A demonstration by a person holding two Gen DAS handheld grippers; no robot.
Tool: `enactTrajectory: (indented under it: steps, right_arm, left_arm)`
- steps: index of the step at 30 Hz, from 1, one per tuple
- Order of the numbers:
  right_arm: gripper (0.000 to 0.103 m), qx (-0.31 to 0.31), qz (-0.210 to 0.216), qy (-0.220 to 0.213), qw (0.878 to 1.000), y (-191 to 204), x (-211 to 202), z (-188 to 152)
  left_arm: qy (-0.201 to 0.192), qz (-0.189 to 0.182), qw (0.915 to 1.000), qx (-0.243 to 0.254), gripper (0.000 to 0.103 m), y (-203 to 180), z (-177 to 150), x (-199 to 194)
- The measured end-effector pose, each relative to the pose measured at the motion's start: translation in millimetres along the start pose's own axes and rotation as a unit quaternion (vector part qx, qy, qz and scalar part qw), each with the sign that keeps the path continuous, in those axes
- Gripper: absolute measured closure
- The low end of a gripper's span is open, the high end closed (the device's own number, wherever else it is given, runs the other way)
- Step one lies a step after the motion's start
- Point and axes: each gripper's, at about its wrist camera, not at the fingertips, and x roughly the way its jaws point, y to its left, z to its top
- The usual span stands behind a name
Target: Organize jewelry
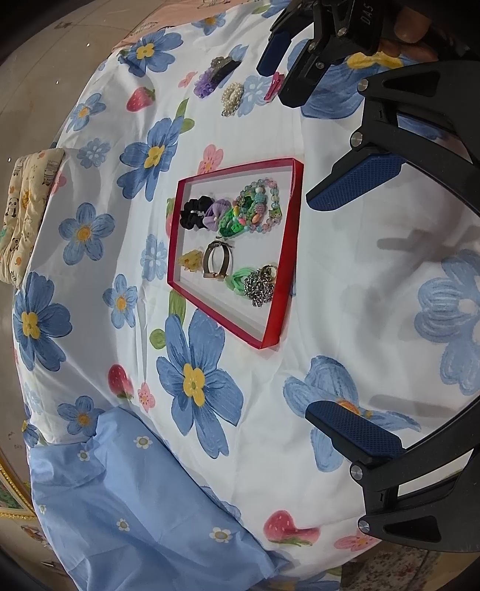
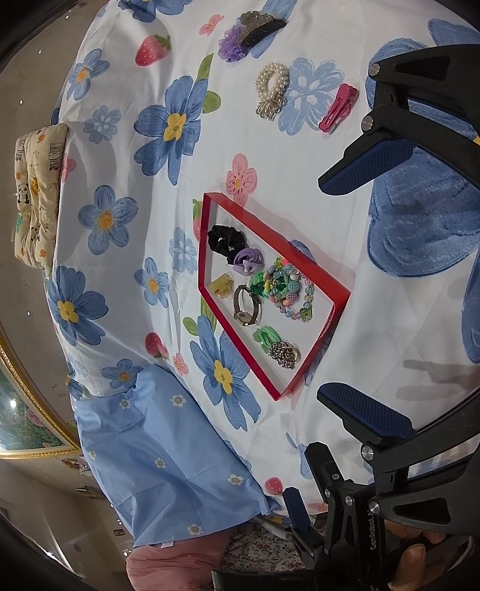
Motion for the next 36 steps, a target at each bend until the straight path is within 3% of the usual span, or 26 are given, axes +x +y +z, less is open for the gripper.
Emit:
enactTrajectory:
  steps: [36]
  right_arm:
    - [0.000, 0.009, 0.000, 0.003, 1.000, -15, 6, 11]
  left_arm:
    - [0.014, -0.028, 0.9994, 0.013, 0.000, -14, 18, 19]
